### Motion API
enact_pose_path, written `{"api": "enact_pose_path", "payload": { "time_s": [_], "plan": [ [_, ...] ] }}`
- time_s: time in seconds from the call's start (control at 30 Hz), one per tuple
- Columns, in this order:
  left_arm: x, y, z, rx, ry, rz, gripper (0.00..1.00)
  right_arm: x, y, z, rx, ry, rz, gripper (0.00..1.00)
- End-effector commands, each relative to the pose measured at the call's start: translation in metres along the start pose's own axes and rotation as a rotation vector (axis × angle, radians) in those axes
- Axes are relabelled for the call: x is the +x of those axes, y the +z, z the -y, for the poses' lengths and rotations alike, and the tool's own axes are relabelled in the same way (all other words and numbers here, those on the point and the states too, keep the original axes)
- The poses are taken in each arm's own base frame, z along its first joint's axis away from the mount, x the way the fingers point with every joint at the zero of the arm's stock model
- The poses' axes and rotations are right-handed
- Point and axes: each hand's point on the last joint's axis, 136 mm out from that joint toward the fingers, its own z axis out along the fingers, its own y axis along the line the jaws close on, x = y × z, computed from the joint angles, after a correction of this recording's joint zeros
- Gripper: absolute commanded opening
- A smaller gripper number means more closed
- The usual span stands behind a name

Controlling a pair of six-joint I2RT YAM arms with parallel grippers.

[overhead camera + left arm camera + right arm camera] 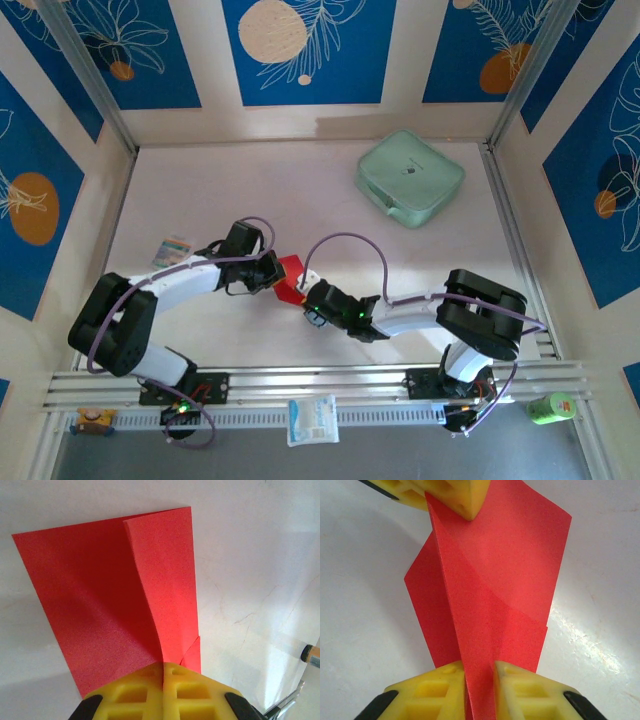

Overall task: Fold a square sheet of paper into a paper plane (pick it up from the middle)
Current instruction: Fourth fold the wing at the center of the table.

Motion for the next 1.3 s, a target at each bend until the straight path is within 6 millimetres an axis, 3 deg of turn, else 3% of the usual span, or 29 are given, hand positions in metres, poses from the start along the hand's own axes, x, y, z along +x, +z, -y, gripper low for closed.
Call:
{"api": "enact_pose_path", "payload": {
  "time_s": [0.0,0.27,0.5,0.63,1.0,1.13,1.27],
  "plan": [
    [-0.001,-0.001,0.002,0.004,0.009,-0.012,0.01,-0.003,-0.002,0.0,-0.003,0.012,0.007,0.19],
    [-0.001,-0.002,0.002,0.007,0.009,-0.01,0.04,-0.003,-0.001,-0.006,-0.037,0.029,0.001,0.14],
    [-0.005,-0.013,0.001,-0.006,0.007,0.042,0.46,0.007,0.004,-0.008,-0.063,0.11,-0.05,0.11],
    [-0.007,-0.025,-0.003,-0.029,0.004,0.087,0.59,0.013,0.005,-0.008,-0.082,0.188,-0.081,0.11],
    [-0.008,-0.036,-0.002,-0.021,-0.009,0.125,0.61,0.023,0.005,-0.006,-0.2,0.392,-0.112,0.1],
    [-0.008,-0.034,-0.001,-0.008,-0.013,0.123,0.57,0.026,0.004,-0.001,-0.239,0.478,-0.137,0.1],
    [-0.007,-0.031,0.001,0.015,-0.015,0.113,0.46,0.028,0.004,0.002,-0.296,0.555,-0.158,0.09]
  ]
}}
